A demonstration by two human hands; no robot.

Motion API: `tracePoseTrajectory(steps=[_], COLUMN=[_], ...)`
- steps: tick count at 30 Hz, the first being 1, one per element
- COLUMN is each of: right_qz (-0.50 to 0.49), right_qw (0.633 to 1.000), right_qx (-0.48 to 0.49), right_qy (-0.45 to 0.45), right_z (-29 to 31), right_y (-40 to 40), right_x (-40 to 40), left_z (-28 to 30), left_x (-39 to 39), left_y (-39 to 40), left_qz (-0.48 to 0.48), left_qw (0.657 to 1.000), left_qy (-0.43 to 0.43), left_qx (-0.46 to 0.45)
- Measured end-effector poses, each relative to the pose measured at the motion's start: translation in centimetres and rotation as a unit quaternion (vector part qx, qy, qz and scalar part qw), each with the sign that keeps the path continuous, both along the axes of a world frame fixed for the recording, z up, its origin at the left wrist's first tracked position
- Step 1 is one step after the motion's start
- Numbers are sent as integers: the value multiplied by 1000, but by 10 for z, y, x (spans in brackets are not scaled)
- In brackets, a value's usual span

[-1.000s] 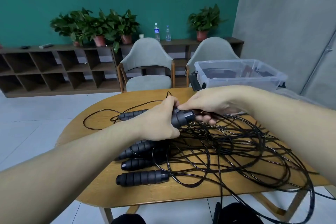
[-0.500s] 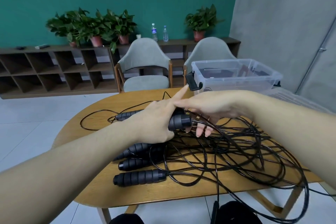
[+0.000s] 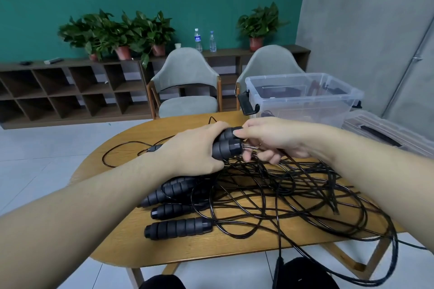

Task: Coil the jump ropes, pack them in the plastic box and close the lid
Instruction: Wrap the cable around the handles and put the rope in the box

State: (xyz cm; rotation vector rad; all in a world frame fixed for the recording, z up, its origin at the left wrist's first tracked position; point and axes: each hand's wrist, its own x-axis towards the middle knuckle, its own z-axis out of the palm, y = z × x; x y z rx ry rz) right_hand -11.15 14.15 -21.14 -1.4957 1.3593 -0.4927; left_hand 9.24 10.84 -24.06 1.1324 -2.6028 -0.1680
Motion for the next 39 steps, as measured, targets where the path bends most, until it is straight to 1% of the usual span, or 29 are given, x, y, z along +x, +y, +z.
tracePoseTrajectory(steps=[3,6,8,11,13,14,17,18,20,22,24,25,26,27,28,30,31,34,35,36,37,39], right_qz=[-27,-34,-38,-45,-48,-46,-51,-58,-79,-108,-139,-152,-160,-159,-152,-122,-104,-64,-52,-38,-22,4], right_qw=[1000,998,998,999,998,997,994,994,995,994,989,986,982,980,977,961,951,926,916,907,900,888], right_qx=[10,36,35,24,18,14,2,4,11,-7,-50,-71,-92,-118,-152,-231,-265,-330,-350,-370,-385,-411], right_qy=[-7,-32,-23,6,36,56,93,92,56,18,-5,-21,-33,-28,1,91,121,172,189,199,202,207], right_z=[-1,-3,-5,-8,-8,-8,-10,-11,-11,-9,-5,-4,-4,-4,-5,-11,-14,-23,-26,-28,-29,-30], right_y=[-2,-2,-2,-3,-2,-2,-4,-6,-9,-11,-13,-15,-15,-14,-13,-6,-2,13,16,20,23,27], right_x=[-7,-13,-16,-17,-16,-16,-14,-13,-10,-6,-2,-1,1,5,9,19,24,37,40,44,47,51], left_z=[-2,-6,-10,-15,-18,-21,-23,-23,-23,-25,-25,-25,-26,-25,-26,-28,-29,-25,-23,-21,-20,-18], left_x=[1,5,6,4,4,4,3,3,-1,-6,-11,-13,-14,-14,-15,-18,-21,-26,-26,-26,-26,-23], left_y=[-5,-2,1,4,3,2,3,4,6,4,2,0,-2,-4,-6,-7,-8,-9,-10,-11,-11,-10], left_qz=[10,-30,-38,-22,-31,-36,-35,-35,-19,28,102,136,166,189,200,192,182,182,186,189,190,194], left_qw=[999,999,999,993,988,988,992,993,996,996,987,976,957,931,899,828,797,697,673,662,660,669], left_qy=[22,33,13,-17,-25,-28,-24,-16,11,63,125,166,215,268,320,416,458,561,581,590,590,583], left_qx=[22,15,-33,-118,-147,-147,-118,-113,-88,-52,0,45,102,163,223,322,349,407,418,422,423,418])
